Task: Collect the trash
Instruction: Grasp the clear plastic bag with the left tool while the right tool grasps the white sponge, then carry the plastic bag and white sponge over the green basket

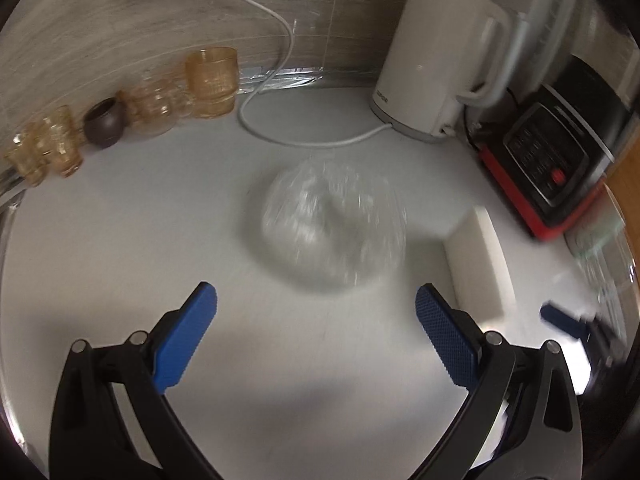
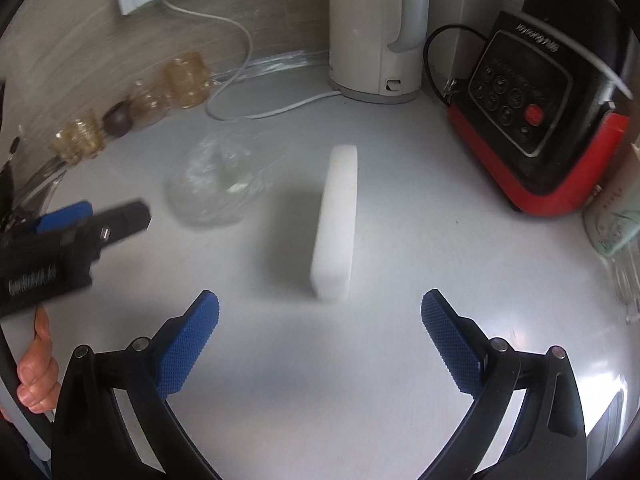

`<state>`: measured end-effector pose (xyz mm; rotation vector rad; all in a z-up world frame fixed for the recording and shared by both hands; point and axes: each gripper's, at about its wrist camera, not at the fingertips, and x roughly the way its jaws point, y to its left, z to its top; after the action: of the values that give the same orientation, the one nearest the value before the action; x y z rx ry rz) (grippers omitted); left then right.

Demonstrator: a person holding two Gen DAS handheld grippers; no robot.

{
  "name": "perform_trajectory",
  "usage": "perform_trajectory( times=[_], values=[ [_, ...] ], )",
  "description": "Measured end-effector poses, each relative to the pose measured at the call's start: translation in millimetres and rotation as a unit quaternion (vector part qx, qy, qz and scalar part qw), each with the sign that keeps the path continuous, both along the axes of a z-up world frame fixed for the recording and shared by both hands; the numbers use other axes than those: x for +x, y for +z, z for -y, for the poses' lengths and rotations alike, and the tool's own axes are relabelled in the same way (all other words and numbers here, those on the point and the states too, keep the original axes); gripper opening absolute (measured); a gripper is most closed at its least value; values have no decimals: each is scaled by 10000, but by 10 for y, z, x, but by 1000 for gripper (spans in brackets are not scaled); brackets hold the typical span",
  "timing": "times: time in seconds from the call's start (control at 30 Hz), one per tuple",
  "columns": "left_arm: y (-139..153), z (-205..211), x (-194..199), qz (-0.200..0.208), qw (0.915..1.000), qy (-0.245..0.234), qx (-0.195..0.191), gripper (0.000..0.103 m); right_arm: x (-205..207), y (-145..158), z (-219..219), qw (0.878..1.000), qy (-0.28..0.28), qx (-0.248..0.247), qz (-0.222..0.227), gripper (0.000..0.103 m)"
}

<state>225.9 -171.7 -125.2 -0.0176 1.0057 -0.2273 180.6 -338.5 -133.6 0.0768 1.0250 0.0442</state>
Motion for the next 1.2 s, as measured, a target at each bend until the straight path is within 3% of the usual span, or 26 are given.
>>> perform_trajectory(
  times=[0.2,0.43,0.5,0.57,0.6,0.67,0.7,0.73,0.77,0.87,1.2],
  values=[
    [-338,236,572,-286,9993,242,-36,95,247,-190,21,9999,26,92,-72,101],
    [-585,379,840,-501,9980,395,31,95,380,-267,58,10000,44,16,4,100],
    [-622,424,864,-485,9978,422,152,95,392,-274,65,10000,60,52,10,92],
    [-635,463,880,-503,9978,375,218,79,411,-287,73,9999,90,87,-17,71],
    [-642,460,880,-522,9977,357,247,74,416,-297,80,9999,92,106,-35,66],
    [-641,472,882,-498,9978,301,310,51,420,-321,98,9997,95,181,-93,36],
    [-636,474,877,-484,9979,257,341,45,424,-333,106,9996,105,228,-123,28],
    [-634,470,878,-484,9980,227,337,33,420,-341,111,9995,113,265,-146,20],
    [-627,455,870,-491,9981,198,325,21,407,-340,118,9994,108,287,-133,20],
    [-589,392,851,-479,9981,226,302,11,364,-320,121,9995,86,282,-74,20],
    [-132,28,318,-174,9992,322,154,9,54,-74,88,9995,59,310,84,20]
  ],
)
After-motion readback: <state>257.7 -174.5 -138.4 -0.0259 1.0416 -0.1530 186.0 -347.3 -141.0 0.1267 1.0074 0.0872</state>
